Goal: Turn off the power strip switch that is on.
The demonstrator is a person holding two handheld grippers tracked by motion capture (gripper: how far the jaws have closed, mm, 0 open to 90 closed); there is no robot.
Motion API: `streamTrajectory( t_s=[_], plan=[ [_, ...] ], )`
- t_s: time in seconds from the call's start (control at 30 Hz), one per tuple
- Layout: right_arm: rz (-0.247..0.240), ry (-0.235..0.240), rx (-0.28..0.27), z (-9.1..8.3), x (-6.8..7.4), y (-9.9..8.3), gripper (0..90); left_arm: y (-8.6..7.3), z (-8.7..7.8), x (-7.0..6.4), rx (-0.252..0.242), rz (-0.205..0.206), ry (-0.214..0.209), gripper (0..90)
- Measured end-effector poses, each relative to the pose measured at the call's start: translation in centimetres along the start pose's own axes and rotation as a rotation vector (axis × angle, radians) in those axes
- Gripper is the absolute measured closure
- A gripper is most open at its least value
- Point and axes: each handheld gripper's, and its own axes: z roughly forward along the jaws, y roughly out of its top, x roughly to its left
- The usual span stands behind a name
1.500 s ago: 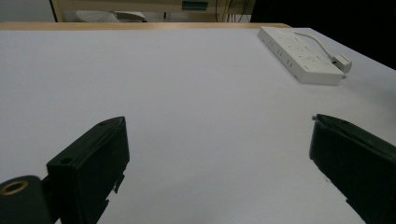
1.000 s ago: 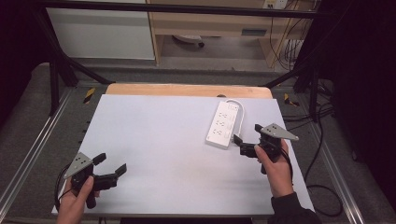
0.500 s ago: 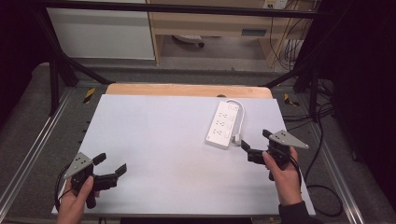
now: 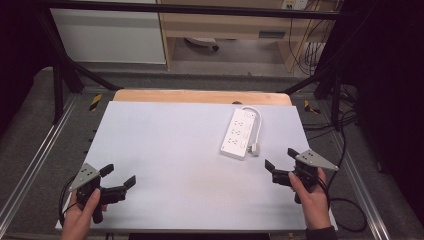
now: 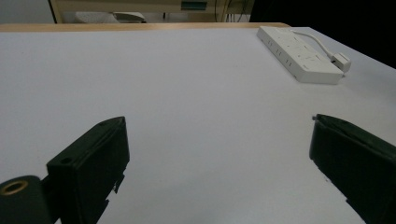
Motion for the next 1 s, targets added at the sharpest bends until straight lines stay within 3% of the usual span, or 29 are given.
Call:
streamTrajectory(
  t_s=[0.43,1.0],
  plan=[
    [0.02,-0.001,0.022,-0.1,-1.0,-1.4,5.5,0.0,0.0,0.0,0.002,0.001,0.0,4.9],
    [-0.006,0.038,0.173,2.5,-0.6,-3.7,4.8,0.0,0.1,-0.1,0.007,0.008,-0.004,4.9]
  ],
)
